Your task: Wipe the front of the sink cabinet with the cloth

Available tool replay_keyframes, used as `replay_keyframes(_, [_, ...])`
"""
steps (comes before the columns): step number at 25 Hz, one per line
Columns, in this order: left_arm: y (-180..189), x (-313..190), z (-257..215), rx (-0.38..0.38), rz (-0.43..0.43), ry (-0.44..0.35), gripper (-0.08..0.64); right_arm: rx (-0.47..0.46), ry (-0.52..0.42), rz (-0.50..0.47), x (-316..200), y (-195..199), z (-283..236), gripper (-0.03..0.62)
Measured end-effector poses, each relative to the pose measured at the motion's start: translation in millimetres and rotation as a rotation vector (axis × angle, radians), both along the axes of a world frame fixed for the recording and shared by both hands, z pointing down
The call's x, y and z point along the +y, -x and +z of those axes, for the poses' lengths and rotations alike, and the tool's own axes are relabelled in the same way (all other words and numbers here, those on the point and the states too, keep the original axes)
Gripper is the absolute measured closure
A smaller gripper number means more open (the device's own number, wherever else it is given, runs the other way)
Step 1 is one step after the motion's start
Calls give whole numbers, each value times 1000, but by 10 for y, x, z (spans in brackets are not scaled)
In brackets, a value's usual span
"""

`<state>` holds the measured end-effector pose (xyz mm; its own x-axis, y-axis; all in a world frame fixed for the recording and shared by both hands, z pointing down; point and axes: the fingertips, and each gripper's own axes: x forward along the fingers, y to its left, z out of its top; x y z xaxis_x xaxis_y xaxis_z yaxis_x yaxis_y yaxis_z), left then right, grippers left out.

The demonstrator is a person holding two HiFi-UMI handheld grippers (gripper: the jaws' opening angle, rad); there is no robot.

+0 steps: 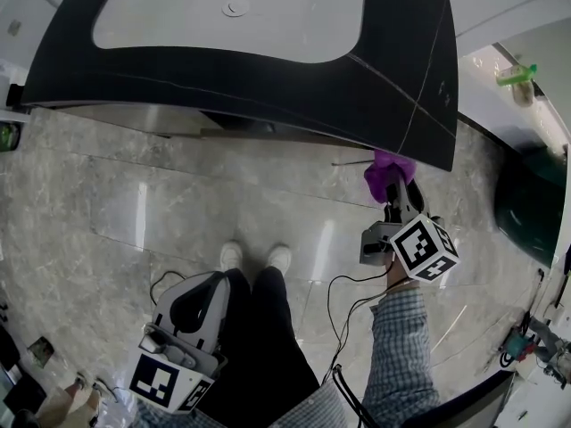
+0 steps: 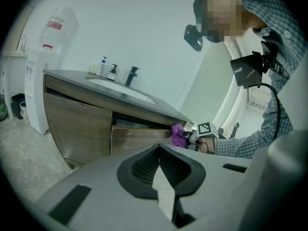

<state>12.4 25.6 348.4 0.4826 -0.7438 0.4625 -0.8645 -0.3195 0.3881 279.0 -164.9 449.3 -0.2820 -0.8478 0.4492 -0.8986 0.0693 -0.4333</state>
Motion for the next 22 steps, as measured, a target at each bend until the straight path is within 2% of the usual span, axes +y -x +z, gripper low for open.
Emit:
replay_keyframes(6, [-83, 6, -1, 7, 19, 4, 549, 123, -7, -78, 14, -126, -23, 514])
replay_keyframes(15, [-30, 10, 23, 14, 23, 6, 549, 198, -13, -101, 128, -222, -19, 515])
replay_keyframes(17, [-11, 9, 30, 17, 23, 5, 549, 210, -7, -62, 171, -322, -5, 515])
replay_keyframes(22, [39, 27, 80, 20, 20, 15, 549, 216, 10, 138, 251, -734, 63, 515])
